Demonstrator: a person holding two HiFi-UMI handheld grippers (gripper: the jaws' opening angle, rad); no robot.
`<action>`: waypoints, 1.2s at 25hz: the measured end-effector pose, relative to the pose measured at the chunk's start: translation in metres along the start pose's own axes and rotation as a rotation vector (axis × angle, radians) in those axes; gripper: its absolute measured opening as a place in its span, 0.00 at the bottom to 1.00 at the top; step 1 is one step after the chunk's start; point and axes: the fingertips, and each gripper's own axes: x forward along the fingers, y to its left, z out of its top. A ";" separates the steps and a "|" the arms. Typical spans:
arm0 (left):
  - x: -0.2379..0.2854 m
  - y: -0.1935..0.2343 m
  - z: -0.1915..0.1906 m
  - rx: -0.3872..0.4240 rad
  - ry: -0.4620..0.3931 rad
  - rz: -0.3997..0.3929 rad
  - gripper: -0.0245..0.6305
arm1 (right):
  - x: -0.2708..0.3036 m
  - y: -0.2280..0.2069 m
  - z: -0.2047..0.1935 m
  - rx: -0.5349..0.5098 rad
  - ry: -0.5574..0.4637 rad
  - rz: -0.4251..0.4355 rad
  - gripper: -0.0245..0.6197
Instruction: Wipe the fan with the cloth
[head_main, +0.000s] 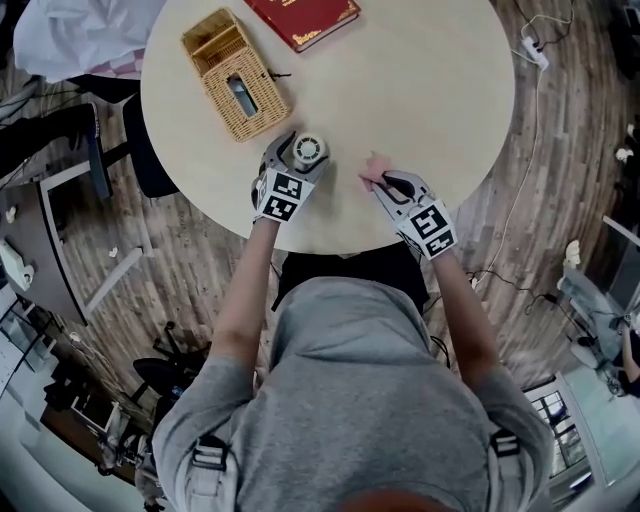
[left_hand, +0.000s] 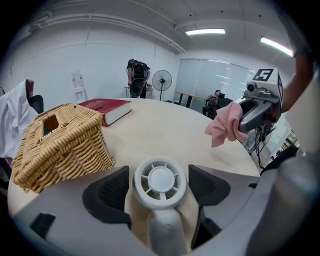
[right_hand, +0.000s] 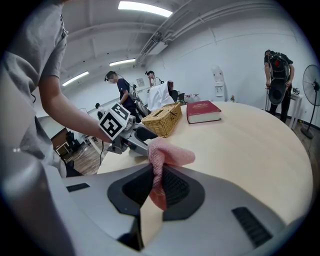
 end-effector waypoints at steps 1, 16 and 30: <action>0.002 -0.001 0.000 0.002 0.005 -0.002 0.60 | 0.000 -0.001 -0.001 -0.001 0.003 -0.004 0.11; 0.031 -0.006 -0.003 0.050 0.034 0.015 0.60 | 0.002 0.003 -0.014 0.007 0.028 0.002 0.11; 0.027 -0.004 -0.004 -0.018 -0.004 -0.015 0.60 | 0.010 0.026 0.004 -0.011 -0.014 -0.016 0.11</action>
